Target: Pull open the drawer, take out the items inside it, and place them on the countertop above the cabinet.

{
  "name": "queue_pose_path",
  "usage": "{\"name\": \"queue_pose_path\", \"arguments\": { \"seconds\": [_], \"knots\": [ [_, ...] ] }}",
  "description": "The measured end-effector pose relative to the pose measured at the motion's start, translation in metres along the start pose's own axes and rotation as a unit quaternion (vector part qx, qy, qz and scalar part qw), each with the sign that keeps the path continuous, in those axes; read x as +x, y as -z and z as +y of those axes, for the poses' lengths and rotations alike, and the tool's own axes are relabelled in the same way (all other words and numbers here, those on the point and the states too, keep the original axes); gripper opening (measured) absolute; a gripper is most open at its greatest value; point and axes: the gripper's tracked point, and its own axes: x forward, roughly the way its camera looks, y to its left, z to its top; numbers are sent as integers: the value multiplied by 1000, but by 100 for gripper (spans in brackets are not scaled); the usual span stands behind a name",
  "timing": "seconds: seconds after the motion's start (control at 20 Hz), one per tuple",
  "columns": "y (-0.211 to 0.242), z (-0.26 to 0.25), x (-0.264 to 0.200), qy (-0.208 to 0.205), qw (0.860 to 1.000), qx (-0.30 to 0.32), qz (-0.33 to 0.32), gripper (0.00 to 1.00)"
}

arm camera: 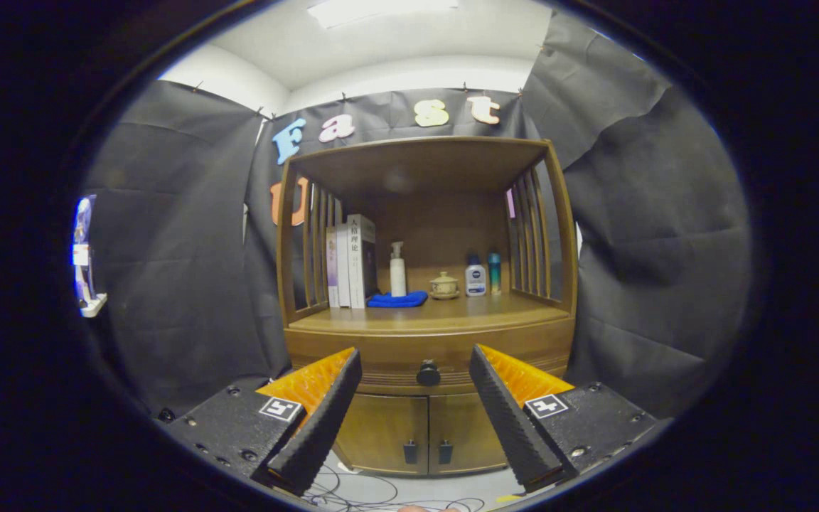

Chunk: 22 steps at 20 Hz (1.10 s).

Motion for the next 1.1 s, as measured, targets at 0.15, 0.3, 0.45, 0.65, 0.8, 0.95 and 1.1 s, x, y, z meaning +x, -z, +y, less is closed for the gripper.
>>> {"name": "queue_pose_path", "arguments": {
  "seconds": [0.15, 0.3, 0.45, 0.65, 0.8, 0.95, 1.1],
  "knots": [
    [10, 1, 21, 1, 1000, -5, 9, 99],
    [19, 3, 43, 0, 1000, -10, 14, 99],
    [37, -2, 73, 6, 999, -19, 32, 99],
    [57, -8, 115, 17, 998, -38, 50, 99],
    [73, -6, 145, 9, 997, -34, 64, 94],
    [87, -13, 172, 17, 997, -47, 62, 86],
    [104, -19, 185, 24, 996, -48, 72, 79]
  ]
}}
